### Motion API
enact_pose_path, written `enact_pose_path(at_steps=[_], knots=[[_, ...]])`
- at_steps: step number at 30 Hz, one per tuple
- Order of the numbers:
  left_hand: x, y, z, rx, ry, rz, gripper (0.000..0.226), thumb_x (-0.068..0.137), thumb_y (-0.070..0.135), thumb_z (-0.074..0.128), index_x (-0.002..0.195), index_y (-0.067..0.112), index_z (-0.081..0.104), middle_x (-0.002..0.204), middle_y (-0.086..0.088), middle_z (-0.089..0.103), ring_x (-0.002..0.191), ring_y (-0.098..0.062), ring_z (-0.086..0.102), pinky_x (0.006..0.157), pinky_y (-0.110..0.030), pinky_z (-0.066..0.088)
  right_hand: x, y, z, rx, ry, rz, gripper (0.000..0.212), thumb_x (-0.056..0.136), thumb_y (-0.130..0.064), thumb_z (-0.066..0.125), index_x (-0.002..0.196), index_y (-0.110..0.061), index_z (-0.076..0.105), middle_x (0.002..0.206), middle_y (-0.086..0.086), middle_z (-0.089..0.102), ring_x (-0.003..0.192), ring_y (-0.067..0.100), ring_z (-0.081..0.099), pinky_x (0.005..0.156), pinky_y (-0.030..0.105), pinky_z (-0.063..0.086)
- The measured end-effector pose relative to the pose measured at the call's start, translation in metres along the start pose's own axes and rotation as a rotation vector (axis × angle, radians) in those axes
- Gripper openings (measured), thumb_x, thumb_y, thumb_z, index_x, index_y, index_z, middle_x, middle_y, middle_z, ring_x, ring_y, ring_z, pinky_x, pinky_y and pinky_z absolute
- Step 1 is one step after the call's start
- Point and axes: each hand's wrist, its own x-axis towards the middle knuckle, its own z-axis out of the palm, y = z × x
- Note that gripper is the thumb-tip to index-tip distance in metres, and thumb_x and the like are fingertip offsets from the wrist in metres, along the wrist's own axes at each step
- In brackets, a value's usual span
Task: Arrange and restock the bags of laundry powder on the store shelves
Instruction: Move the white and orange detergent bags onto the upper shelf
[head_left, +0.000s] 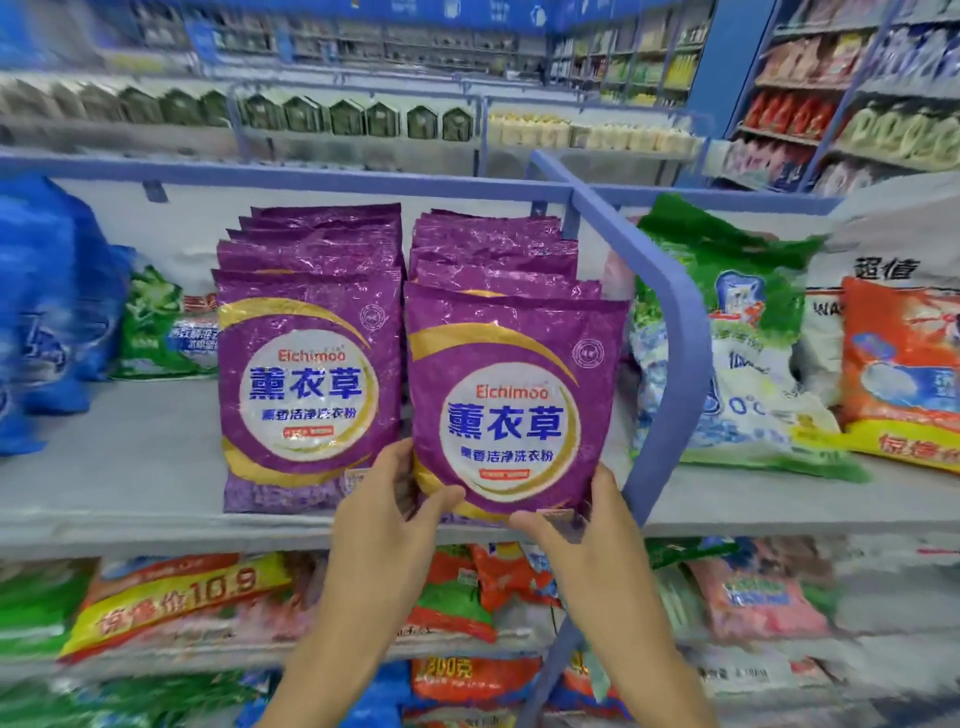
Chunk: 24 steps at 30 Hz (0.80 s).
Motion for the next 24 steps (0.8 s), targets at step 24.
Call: enact_pose_path(at_steps=[24], knots=[[0.001,0.006,0.017,0.248,0.080,0.057,0.053,0.083,0.032,0.082,0.130,0.027,0.057,0.103,0.019,0.069,0.092,-0.001,0.065,0.085,-0.033,0.058,0.005,0.006,0.018,-0.114,0.163,-0.099,0.064,0.095,-0.033,0.072,0.150,-0.029,0.039,0.133,-0.009,0.048,0.127,0.010,0.050,0.100,0.034,0.052]])
